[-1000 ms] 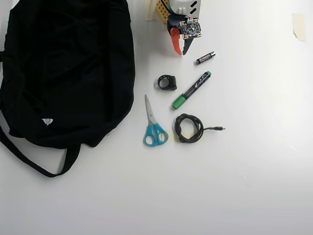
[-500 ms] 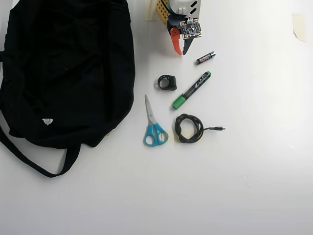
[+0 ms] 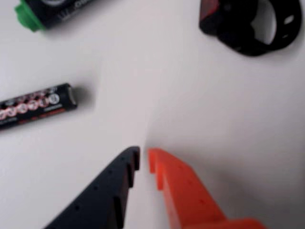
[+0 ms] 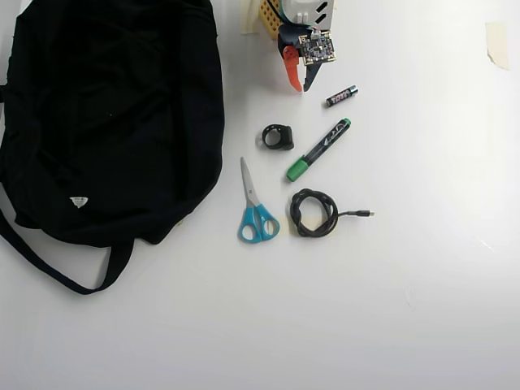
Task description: Put the green marker into the black bag
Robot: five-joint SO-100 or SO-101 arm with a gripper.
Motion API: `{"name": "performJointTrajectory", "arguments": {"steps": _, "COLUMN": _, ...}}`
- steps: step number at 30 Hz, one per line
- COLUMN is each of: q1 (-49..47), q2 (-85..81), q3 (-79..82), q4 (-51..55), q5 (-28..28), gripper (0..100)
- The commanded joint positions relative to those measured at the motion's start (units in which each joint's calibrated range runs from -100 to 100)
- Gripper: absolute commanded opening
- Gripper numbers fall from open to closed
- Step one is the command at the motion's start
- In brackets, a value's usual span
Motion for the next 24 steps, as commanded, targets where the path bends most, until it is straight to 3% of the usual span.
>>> {"name": "performJointTrajectory", "arguments": {"steps": 1, "q1": -0.2, "q2": -0.7, "q3": 1.4, "q4": 0.8, "q5": 0.2, "gripper": 2}}
{"name": "performJointTrajectory", "arguments": {"steps": 24, "q1": -0.3, "q2": -0.7, "q3": 1.4, "q4": 0.2, "q5": 0.2, "gripper": 3}}
